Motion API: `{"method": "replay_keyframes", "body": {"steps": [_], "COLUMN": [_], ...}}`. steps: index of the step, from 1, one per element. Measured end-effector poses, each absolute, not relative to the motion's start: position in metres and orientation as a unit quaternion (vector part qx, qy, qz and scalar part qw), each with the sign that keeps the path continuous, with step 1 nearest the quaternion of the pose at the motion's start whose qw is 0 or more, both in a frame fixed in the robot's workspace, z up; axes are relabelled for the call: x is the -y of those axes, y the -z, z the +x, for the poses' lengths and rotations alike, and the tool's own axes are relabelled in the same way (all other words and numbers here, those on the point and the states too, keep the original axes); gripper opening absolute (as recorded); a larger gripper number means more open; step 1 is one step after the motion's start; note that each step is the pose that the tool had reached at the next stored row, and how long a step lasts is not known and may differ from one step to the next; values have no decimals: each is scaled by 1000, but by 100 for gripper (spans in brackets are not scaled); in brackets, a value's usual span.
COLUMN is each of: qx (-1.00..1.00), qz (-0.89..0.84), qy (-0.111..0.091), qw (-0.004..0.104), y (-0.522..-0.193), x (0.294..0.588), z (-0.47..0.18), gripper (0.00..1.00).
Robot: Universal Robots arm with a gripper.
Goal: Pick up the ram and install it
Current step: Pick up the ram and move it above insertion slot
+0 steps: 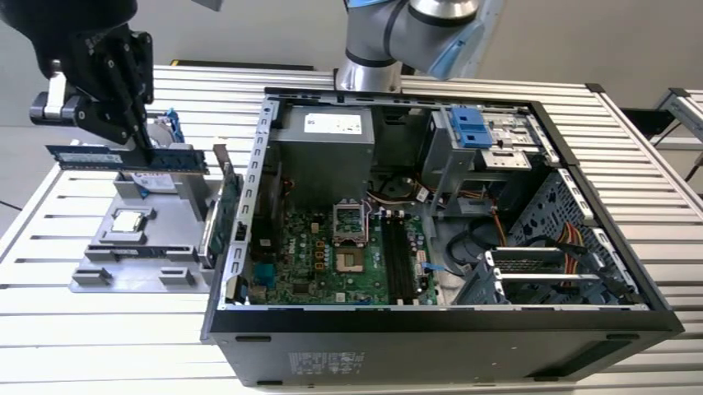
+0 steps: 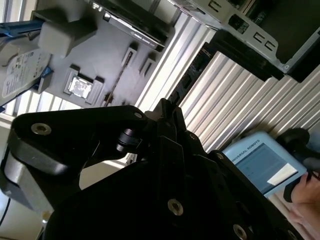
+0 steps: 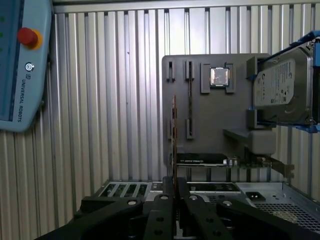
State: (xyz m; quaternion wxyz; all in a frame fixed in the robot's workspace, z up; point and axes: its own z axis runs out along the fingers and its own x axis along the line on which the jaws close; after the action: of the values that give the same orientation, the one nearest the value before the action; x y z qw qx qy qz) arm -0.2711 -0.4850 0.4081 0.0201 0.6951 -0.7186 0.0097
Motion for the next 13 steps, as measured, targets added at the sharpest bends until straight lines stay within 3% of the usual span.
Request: {"method": "replay_keyframes", "body": {"steps": [13], "qx": [719], "qz": [695], "qy": [-10], "qw": [20], "y": [-408], "x": [485], "z": [-248], "gripper": [0]}}
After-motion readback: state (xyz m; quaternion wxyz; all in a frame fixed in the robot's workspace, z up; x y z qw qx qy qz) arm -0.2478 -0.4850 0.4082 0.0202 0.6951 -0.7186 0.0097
